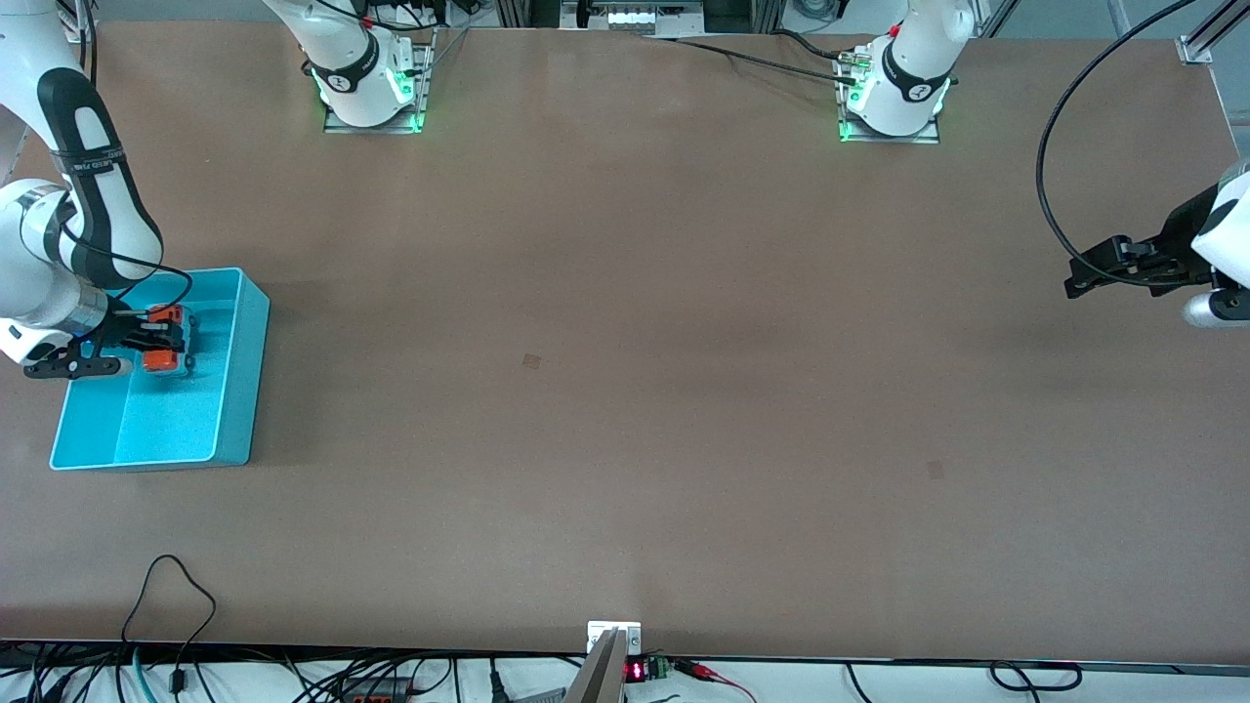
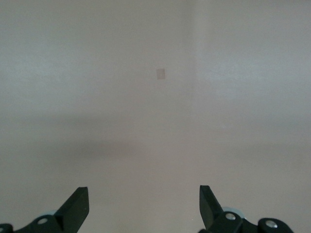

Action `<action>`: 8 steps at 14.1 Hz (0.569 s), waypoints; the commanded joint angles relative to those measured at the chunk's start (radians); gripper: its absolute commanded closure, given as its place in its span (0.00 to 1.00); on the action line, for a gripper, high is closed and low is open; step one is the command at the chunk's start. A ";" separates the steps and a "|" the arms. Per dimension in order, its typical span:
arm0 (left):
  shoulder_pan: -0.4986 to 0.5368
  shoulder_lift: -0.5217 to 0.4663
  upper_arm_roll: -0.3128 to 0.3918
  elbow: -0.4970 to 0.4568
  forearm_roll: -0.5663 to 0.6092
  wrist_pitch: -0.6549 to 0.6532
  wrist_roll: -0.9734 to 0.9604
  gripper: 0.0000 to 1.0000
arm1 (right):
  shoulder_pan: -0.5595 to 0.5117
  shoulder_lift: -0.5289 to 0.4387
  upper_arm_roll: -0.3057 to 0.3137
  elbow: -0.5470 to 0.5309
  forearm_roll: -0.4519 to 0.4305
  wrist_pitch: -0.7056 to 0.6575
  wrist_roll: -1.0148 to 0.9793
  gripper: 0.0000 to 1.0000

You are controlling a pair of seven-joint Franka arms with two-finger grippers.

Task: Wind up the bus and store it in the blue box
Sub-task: 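Carry the bus into the cyan box with the right gripper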

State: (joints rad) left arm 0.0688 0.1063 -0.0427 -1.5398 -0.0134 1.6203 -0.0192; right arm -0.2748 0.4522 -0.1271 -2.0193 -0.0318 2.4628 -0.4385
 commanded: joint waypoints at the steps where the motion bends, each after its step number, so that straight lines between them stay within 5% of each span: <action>1: 0.008 -0.007 -0.003 0.001 -0.017 -0.014 0.012 0.00 | -0.004 0.011 0.006 0.017 0.027 -0.004 0.006 0.32; 2: 0.008 -0.007 -0.003 0.001 -0.017 -0.014 0.012 0.00 | -0.006 0.008 0.006 0.017 0.027 -0.004 -0.003 0.02; 8: 0.011 -0.005 -0.005 0.001 -0.017 -0.016 0.012 0.00 | -0.007 -0.133 0.046 0.071 0.027 -0.158 0.000 0.00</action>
State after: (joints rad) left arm 0.0702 0.1064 -0.0427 -1.5403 -0.0134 1.6179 -0.0192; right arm -0.2748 0.4111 -0.1184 -1.9770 -0.0201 2.4162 -0.4380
